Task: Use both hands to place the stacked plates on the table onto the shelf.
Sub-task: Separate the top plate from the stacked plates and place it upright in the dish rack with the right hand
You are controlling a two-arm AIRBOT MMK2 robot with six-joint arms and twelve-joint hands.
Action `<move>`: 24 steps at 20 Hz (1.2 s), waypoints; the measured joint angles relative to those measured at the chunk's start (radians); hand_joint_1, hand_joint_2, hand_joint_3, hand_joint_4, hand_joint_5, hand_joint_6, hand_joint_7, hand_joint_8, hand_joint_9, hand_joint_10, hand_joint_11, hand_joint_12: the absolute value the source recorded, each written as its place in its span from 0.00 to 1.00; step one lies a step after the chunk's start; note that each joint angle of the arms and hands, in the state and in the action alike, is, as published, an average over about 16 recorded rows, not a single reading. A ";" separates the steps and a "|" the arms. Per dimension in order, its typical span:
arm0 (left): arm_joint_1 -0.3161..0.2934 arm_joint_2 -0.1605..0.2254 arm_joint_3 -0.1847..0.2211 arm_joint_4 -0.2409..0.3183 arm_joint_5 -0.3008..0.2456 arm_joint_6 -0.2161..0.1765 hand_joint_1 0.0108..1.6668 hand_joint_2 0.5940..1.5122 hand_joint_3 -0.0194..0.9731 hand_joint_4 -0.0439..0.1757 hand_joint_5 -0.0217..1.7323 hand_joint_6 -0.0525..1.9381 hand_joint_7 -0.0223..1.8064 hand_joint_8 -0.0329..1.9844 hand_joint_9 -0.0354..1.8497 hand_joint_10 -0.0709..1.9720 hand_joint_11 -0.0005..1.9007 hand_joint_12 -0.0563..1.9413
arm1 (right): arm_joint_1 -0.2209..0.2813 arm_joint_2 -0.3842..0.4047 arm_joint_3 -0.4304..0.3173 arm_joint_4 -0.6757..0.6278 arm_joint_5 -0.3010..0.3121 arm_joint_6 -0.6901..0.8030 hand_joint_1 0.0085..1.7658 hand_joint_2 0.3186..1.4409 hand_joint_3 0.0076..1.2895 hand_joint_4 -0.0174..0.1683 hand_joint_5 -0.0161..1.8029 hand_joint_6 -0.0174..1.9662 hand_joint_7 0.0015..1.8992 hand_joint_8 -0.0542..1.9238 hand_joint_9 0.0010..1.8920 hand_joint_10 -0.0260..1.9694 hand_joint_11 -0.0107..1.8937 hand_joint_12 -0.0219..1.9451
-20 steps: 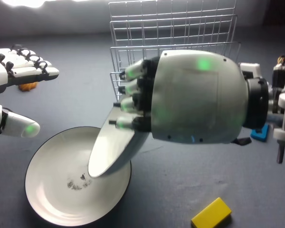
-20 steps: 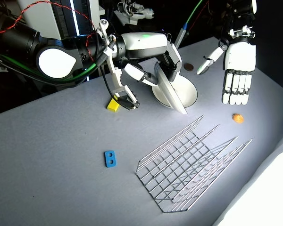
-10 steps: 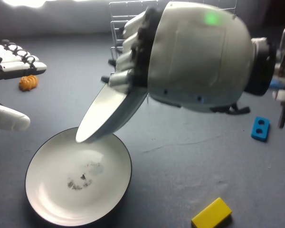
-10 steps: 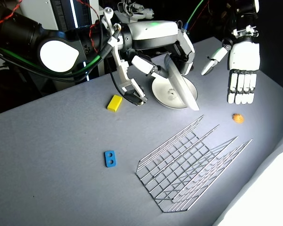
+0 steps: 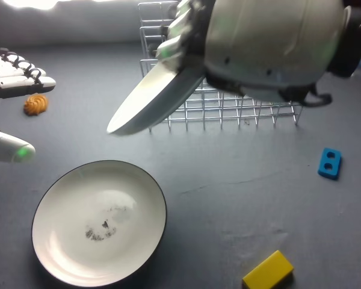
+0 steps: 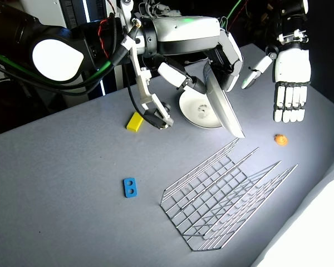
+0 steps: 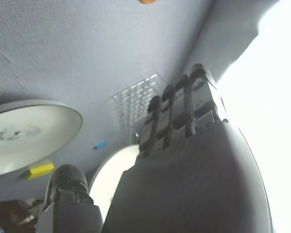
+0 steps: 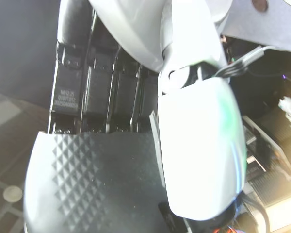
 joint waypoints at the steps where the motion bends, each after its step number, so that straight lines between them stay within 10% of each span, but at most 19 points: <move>1: 0.000 0.000 0.001 0.000 0.000 0.000 0.01 0.47 0.04 0.22 0.02 0.03 0.02 0.02 0.03 0.04 0.01 0.03 | 0.003 0.002 0.006 0.008 -0.002 0.000 0.76 0.57 0.01 0.08 0.51 0.52 0.55 0.48 0.55 0.43 0.49 0.56; 24: 0.000 0.000 0.041 0.075 -0.114 -0.003 0.01 0.48 0.04 0.22 0.02 0.03 0.02 0.02 0.03 0.04 0.01 0.03 | 0.138 0.021 0.077 0.534 -0.208 -0.002 0.77 0.57 0.01 0.09 0.50 0.52 0.55 0.49 0.54 0.47 0.47 0.59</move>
